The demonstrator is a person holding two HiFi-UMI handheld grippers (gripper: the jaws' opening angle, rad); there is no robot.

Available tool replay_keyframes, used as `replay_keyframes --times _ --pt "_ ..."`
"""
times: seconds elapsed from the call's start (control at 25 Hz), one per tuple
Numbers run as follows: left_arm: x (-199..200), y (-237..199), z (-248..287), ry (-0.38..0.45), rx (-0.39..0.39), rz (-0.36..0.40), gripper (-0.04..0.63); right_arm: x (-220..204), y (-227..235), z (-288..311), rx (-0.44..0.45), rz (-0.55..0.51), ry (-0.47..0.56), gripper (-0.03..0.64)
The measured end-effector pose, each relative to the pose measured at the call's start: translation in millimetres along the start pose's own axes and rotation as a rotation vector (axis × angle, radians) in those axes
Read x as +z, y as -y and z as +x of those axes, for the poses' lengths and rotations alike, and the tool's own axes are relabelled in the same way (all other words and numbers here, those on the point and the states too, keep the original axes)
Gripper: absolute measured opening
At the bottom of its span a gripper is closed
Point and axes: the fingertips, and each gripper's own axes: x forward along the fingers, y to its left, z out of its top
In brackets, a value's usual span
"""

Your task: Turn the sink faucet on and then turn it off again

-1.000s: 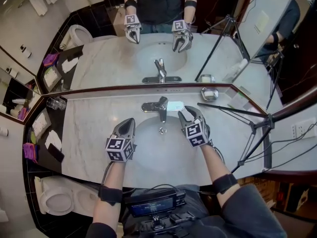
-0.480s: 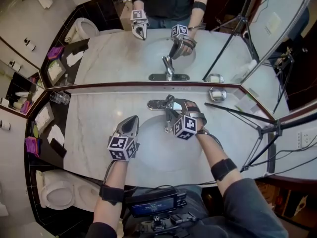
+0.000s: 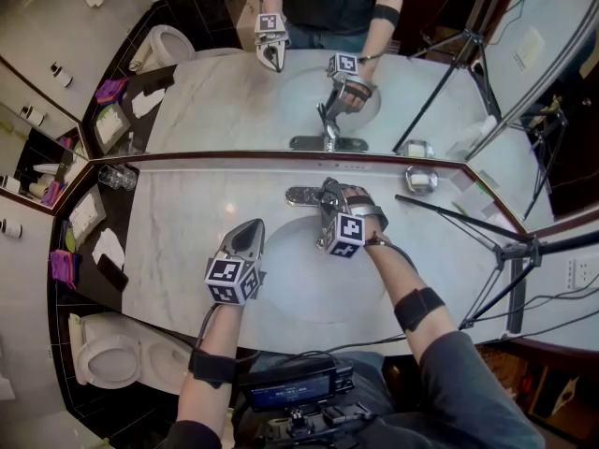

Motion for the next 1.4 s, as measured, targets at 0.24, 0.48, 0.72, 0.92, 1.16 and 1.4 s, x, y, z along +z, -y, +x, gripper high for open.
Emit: replay_keyframes --times 0.24,0.48,0.72,0.92,1.16,1.4 --pt "-2 -5 -1 -0.005 0.007 -0.001 -0.006 0 -9 12 0.041 -0.035 -0.016 0.181" --pt "-4 -7 1 -0.008 0.009 -0.006 -0.006 -1 -9 14 0.006 -0.033 -0.019 0.12" --pt "-10 -6 3 -0.014 0.005 -0.013 -0.006 1 -9 12 -0.039 -0.061 -0.033 0.12" --pt "-10 -2 7 -0.016 -0.001 -0.014 -0.006 0 -12 13 -0.031 -0.079 -0.04 0.12" --pt "-8 1 12 -0.015 -0.01 -0.014 -0.006 3 -25 12 -0.009 -0.15 -0.043 0.12" --pt "-8 1 13 -0.013 -0.009 -0.012 -0.006 7 -33 12 0.0 -0.181 -0.04 0.12"
